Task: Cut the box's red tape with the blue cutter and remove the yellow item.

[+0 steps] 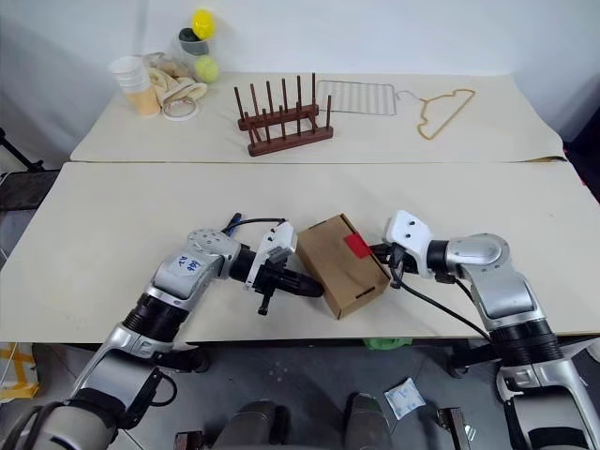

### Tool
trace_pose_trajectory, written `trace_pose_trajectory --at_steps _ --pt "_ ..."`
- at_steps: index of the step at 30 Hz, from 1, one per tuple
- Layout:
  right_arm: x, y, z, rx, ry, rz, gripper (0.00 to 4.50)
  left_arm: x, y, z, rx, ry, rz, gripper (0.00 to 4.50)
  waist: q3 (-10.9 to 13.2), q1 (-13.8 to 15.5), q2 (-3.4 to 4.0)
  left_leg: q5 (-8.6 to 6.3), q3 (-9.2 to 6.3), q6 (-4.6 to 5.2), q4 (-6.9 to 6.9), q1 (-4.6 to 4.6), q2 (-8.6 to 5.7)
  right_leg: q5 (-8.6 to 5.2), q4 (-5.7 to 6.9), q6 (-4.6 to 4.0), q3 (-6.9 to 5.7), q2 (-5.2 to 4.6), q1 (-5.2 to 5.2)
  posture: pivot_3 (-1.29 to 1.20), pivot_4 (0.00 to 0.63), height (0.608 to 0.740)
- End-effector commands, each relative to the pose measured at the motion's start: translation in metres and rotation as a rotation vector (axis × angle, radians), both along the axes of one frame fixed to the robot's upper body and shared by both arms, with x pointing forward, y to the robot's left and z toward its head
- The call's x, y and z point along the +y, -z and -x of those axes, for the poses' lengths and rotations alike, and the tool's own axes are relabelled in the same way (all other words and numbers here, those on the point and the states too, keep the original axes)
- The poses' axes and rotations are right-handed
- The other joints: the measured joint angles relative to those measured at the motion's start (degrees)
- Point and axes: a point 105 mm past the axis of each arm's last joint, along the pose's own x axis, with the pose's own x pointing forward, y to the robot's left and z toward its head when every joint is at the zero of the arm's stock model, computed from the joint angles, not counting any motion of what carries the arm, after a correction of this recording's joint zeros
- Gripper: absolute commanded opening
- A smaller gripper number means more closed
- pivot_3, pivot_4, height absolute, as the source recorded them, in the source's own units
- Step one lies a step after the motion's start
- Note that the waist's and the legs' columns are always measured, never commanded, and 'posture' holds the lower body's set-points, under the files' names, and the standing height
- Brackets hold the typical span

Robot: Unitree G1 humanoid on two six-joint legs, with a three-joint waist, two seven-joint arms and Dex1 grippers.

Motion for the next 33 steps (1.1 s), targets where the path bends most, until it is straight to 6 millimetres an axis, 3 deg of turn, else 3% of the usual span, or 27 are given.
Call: trace_pose_trajectory --at_steps 1,4,8,11,12,15,19,22,26,27,29,33 --pt "-0.004 -0.009 -0.012 -0.080 0.032 0.018 0.00 -0.001 0.001 0.006 -0.021 0.013 -0.013 0.02 0.0 0.0 0.01 0.00 -0.03 0.00 0.00 0.02 0.00 0.00 0.00 0.00 0.04 -0.01 0.00 0.00 0.150 0.740" --pt "-0.006 -0.010 -0.015 -0.122 0.040 0.007 0.00 -0.007 0.006 0.000 -0.068 -0.012 -0.027 0.02 0.0 0.3 0.01 0.00 -0.15 0.00 0.04 0.02 0.02 0.00 -0.01 0.00 0.01 -0.03 0.05 0.00 0.150 0.740" --pt "-0.016 -0.019 -0.013 -0.156 0.066 -0.004 0.00 -0.004 -0.007 -0.004 -0.097 -0.025 0.013 0.02 0.0 0.2 0.01 0.00 -0.15 0.00 0.06 0.02 0.00 0.00 -0.02 0.00 0.00 -0.03 0.08 0.00 0.150 0.740" --pt "-0.035 -0.039 -0.004 -0.138 0.133 -0.075 0.00 0.015 -0.028 -0.005 -0.125 -0.033 0.038 0.02 0.0 0.1 0.05 0.00 -0.16 -0.01 0.04 -0.02 0.03 0.00 -0.01 0.00 -0.02 -0.02 0.03 0.00 0.150 0.740" --pt "-0.039 -0.043 0.000 -0.126 0.145 -0.092 0.00 0.021 -0.033 -0.006 -0.129 -0.048 0.040 0.20 0.0 0.1 0.06 -0.01 -0.16 -0.01 0.03 -0.02 0.05 0.00 -0.01 0.00 -0.01 -0.03 0.02 0.00 0.150 0.740" --pt "-0.052 -0.060 0.022 -0.137 0.132 -0.154 0.57 0.050 -0.064 -0.005 -0.174 -0.074 0.124 0.88 0.0 0.2 0.07 -0.01 -0.18 -0.01 0.00 -0.02 0.11 0.00 -0.03 0.00 -0.02 -0.02 0.02 0.00 0.150 0.740" --pt "-0.056 -0.075 0.056 -0.145 0.079 -0.271 1.89 0.112 -0.097 -0.023 -0.371 -0.263 0.212 2.02 0.0 0.3 0.07 -0.02 -0.18 -0.02 -0.03 0.01 0.11 0.00 -0.07 0.00 -0.05 -0.03 0.07 0.00 0.150 0.740" --pt "-0.039 -0.078 0.080 -0.204 -0.039 -0.336 2.91 0.169 -0.088 -0.026 -0.348 -0.444 0.191 2.91 0.0 0.0 0.08 -0.02 -0.11 -0.01 -0.07 0.10 0.07 0.00 -0.07 0.00 -0.02 -0.02 0.10 0.00 0.150 0.740" --pt "-0.018 -0.079 0.103 -0.180 -0.122 -0.455 4.30 0.256 -0.064 -0.004 -0.336 -0.707 0.109 4.13 0.0 -0.5 0.11 -0.04 0.15 -0.03 -0.45 0.43 0.15 -0.01 -0.02 -0.02 0.08 0.00 0.06 0.00 0.150 0.740" --pt "-0.013 -0.079 0.108 -0.191 -0.145 -0.471 4.50 0.282 -0.060 0.003 -0.372 -0.805 0.081 4.40 0.0 -0.5 0.10 -0.04 0.15 -0.03 -0.47 0.42 0.21 -0.01 -0.02 -0.02 0.08 -0.01 0.01 0.00 0.150 0.740" --pt "-0.003 -0.074 0.117 -0.233 -0.191 -0.455 4.50 0.323 -0.057 0.017 -0.394 -0.972 0.059 4.46 0.0 -0.1 0.02 -0.05 0.12 -0.03 -0.47 0.40 0.23 0.00 -0.03 -0.02 0.05 -0.02 0.01 0.00 0.150 0.740" --pt "0.012 -0.071 0.127 -0.276 -0.259 -0.457 4.50 0.354 -0.050 0.043 -0.367 -1.067 -0.002 4.46 0.0 1.0 -0.05 -0.12 0.06 0.06 -0.45 0.40 0.15 0.01 -0.11 -0.01 0.02 -0.14 0.09 0.00 0.150 0.740"
